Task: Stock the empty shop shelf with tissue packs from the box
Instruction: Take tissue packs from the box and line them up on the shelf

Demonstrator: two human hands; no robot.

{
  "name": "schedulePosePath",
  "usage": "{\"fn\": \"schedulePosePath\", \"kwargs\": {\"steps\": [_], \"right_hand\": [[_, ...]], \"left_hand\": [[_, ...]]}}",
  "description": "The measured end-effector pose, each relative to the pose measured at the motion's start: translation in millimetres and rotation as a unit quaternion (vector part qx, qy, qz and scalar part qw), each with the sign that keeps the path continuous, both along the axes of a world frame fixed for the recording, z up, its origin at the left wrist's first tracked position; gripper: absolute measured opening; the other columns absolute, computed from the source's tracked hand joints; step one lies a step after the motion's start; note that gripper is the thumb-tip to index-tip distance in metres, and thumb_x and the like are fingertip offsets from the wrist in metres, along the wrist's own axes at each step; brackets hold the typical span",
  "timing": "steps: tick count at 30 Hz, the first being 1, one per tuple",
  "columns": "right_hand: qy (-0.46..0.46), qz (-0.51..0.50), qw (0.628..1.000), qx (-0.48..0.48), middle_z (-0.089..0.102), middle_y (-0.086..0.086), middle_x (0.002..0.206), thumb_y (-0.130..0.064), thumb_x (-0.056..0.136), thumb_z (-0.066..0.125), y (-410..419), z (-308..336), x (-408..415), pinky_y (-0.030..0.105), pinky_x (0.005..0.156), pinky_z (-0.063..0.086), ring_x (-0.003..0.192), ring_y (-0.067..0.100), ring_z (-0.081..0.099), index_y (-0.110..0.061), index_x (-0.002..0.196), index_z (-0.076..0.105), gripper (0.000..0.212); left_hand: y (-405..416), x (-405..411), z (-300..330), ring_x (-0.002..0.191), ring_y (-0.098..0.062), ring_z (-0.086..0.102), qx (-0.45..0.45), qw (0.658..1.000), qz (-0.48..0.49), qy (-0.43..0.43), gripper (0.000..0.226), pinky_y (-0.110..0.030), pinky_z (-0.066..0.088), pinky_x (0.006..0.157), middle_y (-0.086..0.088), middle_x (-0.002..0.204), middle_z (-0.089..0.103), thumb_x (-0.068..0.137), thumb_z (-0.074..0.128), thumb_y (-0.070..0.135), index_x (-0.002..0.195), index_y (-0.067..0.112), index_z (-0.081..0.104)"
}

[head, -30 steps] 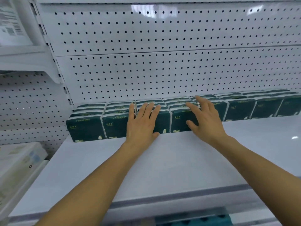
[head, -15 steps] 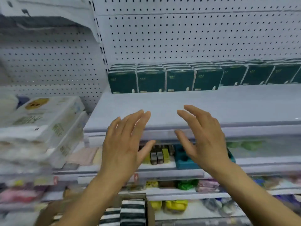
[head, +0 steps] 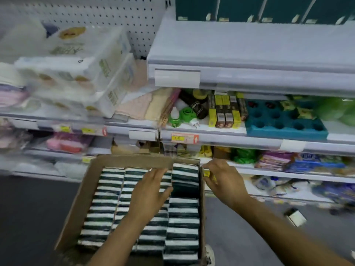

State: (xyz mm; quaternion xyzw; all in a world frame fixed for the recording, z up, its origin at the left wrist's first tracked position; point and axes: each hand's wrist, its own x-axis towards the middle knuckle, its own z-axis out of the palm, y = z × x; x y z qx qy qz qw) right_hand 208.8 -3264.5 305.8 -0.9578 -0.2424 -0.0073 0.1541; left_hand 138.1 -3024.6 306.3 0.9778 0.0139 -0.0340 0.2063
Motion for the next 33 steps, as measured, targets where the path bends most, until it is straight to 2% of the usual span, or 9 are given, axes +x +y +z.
{"fn": "schedulePosePath", "kwargs": {"steps": [4,10,14,18,20,22,24,28,33], "right_hand": [[0.062,0.020,0.996,-0.064,0.065,0.005,0.113,-0.025,0.088,0.066,11.6,-44.0,12.4,0.040,0.081,0.046,0.106,0.032,0.059,-0.021,0.114,0.068,0.026],[0.135,0.083,0.973,-0.168,0.059,0.002,0.126,-0.035,0.097,0.051,33.8,-100.8,26.8,0.038,0.102,0.036,0.127,0.025,0.043,-0.022,0.122,0.062,0.030],[0.127,0.089,0.955,-0.251,0.056,0.004,0.128,-0.041,0.096,0.050,45.7,-127.0,28.3,0.041,0.104,0.032,0.126,0.026,0.040,-0.019,0.131,0.054,0.041],[0.109,0.072,0.952,-0.278,0.052,0.007,0.128,-0.042,0.092,0.056,53.4,-141.7,26.7,0.039,0.101,0.030,0.124,0.028,0.040,-0.016,0.131,0.051,0.047],[0.098,0.075,0.950,-0.287,0.051,0.006,0.126,-0.040,0.090,0.059,56.0,-145.4,27.8,0.038,0.100,0.031,0.122,0.028,0.040,-0.016,0.125,0.055,0.043],[0.101,0.078,0.948,-0.292,0.050,0.006,0.126,-0.038,0.089,0.060,57.7,-146.3,29.6,0.038,0.099,0.032,0.122,0.028,0.039,-0.016,0.122,0.058,0.039],[0.114,0.068,0.952,-0.277,0.048,0.006,0.127,-0.035,0.089,0.060,57.2,-143.5,30.9,0.038,0.099,0.032,0.123,0.028,0.038,-0.017,0.121,0.059,0.037],[0.135,0.029,0.972,-0.188,0.048,0.006,0.126,-0.037,0.087,0.061,48.5,-122.6,28.5,0.039,0.097,0.035,0.122,0.027,0.039,-0.019,0.123,0.055,0.040],[0.198,-0.096,0.974,0.045,0.063,0.002,0.099,-0.031,0.085,0.064,33.9,-68.2,25.4,0.035,0.076,0.048,0.088,0.027,0.062,-0.022,0.104,0.049,0.026]], "left_hand": [[8.0,5.9,-60.0,0.123,-0.016,0.050,-0.069,0.992,0.030,0.102,0.048,-0.033,0.049,0.091,0.005,0.140,0.051,0.097,0.053,0.047,0.140,0.029,0.047],[16.2,7.8,-123.0,0.127,-0.016,0.051,-0.246,0.941,0.110,0.206,0.049,-0.033,0.043,0.105,0.001,0.135,0.057,0.091,0.068,0.035,0.135,0.016,0.056],[15.9,13.0,-150.1,0.130,-0.018,0.049,-0.254,0.928,0.075,0.261,0.054,-0.035,0.041,0.108,0.002,0.140,0.055,0.089,0.069,0.038,0.137,0.019,0.053],[12.9,20.3,-166.1,0.129,-0.015,0.050,-0.259,0.917,0.050,0.298,0.058,-0.026,0.040,0.101,0.003,0.139,0.055,0.087,0.073,0.034,0.139,0.021,0.051],[11.0,25.4,-169.7,0.120,-0.017,0.055,-0.236,0.914,0.027,0.329,0.057,-0.031,0.046,0.100,0.002,0.133,0.058,0.087,0.074,0.034,0.138,0.024,0.052],[8.0,29.2,-171.2,0.101,-0.019,0.061,-0.185,0.920,-0.011,0.345,0.050,-0.038,0.053,0.091,-0.001,0.115,0.064,0.086,0.073,0.035,0.133,0.025,0.056],[4.0,31.6,-166.0,0.087,-0.018,0.061,-0.137,0.933,-0.034,0.331,0.041,-0.037,0.053,0.080,0.000,0.101,0.063,0.089,0.068,0.032,0.128,0.023,0.057],[4.7,29.0,-145.5,0.079,-0.018,0.063,-0.103,0.960,-0.012,0.259,0.032,-0.036,0.054,0.072,0.001,0.095,0.066,0.091,0.060,0.031,0.123,0.025,0.057],[17.6,20.9,-104.8,0.079,-0.021,0.061,-0.230,0.953,0.133,0.148,0.019,-0.037,0.051,0.074,-0.008,0.088,0.065,0.088,0.065,0.024,0.107,0.023,0.062]]}}
